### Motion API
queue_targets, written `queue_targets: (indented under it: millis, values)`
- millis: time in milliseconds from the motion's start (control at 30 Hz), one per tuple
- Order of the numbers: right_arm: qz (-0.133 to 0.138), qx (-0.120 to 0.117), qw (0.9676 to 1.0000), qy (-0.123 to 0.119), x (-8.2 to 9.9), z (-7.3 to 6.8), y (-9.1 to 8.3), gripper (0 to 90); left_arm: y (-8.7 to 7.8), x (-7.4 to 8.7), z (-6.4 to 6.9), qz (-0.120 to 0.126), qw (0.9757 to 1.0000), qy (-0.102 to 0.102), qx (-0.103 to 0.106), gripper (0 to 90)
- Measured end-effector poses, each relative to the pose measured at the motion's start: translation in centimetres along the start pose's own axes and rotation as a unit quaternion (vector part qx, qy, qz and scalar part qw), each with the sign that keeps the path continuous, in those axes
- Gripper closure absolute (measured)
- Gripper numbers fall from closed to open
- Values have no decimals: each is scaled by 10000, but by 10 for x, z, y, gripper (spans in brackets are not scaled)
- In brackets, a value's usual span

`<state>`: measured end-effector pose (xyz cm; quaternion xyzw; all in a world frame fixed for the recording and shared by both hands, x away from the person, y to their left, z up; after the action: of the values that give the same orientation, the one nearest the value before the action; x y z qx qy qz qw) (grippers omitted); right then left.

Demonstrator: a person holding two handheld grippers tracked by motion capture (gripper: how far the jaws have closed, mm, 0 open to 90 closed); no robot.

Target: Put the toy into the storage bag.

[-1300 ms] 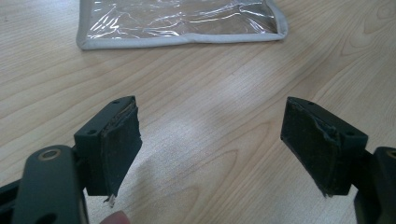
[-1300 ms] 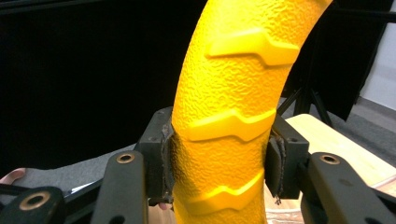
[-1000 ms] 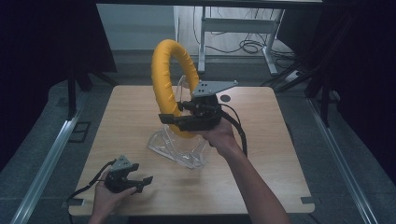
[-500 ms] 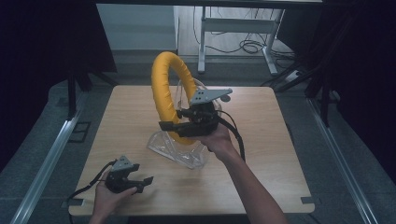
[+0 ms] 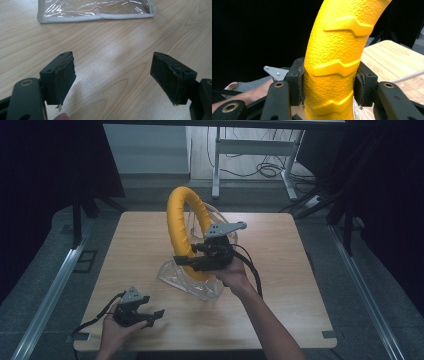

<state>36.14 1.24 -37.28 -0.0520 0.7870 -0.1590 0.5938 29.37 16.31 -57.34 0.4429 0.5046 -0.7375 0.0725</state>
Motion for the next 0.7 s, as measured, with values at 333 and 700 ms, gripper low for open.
queue_targets:
  millis: [333,700]
  values:
    - [-19,-24,10000,60,14,6,1,508,1,0,1,-7,10000,-4,10,197]
    - [-111,5,9998,162,30,14,2,505,1,1,0,-10,10000,11,-6,197]
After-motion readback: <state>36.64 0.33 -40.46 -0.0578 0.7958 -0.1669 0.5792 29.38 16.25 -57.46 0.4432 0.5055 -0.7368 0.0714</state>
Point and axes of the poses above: each handheld gripper's, and its own axes: y roughly forward along the jaws, x roughly out of its underside, z roughly to its right, the point moved 9 cm from there along y, roughly forward along the jaws, and after that the axes turned 6 degrees about -x, right-handed, at the moved point
